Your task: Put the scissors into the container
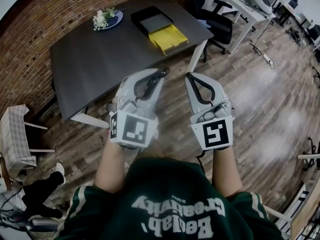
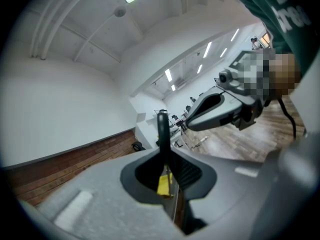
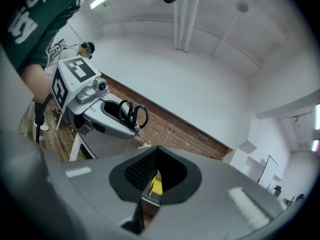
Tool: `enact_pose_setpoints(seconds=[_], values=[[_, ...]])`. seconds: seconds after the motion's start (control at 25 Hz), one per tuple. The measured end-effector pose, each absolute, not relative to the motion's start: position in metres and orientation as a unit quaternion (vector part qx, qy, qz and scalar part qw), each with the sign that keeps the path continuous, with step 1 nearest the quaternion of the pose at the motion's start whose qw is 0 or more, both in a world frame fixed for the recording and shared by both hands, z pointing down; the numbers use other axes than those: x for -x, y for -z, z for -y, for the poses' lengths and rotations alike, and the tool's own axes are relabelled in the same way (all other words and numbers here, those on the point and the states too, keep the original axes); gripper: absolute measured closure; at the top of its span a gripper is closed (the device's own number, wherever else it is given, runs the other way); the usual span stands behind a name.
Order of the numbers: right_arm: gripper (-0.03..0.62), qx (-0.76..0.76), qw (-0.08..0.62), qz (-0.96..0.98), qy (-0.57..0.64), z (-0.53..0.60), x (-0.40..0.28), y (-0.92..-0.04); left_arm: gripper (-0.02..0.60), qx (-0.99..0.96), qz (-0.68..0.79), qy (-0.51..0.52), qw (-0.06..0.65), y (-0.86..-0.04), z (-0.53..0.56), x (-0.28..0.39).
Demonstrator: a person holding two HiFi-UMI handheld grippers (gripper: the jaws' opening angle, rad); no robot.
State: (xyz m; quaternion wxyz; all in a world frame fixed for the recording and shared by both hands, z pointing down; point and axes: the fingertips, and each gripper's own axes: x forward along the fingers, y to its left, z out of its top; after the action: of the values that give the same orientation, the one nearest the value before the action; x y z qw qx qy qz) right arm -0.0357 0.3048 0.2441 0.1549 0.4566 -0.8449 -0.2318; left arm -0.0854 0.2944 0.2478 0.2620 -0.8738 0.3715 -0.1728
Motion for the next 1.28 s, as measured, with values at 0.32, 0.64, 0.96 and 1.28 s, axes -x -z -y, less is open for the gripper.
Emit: enact_pose_setpoints(seconds=[0.32,0.64,0.96,1.28], values=[[0.588,-0.46,0.15,0.846,0.224,-0.268,0.042,-0.245,0.545,0.876,-0.368,0.172,0.258,-0.25,-0.257,0.092],[0.586,-0.461,0.156,0.846,0.217,-0.242,0.052,-0.255,0.545,0.879,-0.366,0.176,0.251,-0.259,-0.233,0.102],[0.588,-0.464,0.157,0.845,0.213,-0.224,0.05,-0.256,0.545,0.88,-0.366,0.172,0.25,-0.259,-0.211,0.101],[0.588,-0.467,0.162,0.845,0.205,-0.209,0.043,-0.265,0.545,0.882,-0.36,0.177,0.246,-0.268,-0.196,0.095]])
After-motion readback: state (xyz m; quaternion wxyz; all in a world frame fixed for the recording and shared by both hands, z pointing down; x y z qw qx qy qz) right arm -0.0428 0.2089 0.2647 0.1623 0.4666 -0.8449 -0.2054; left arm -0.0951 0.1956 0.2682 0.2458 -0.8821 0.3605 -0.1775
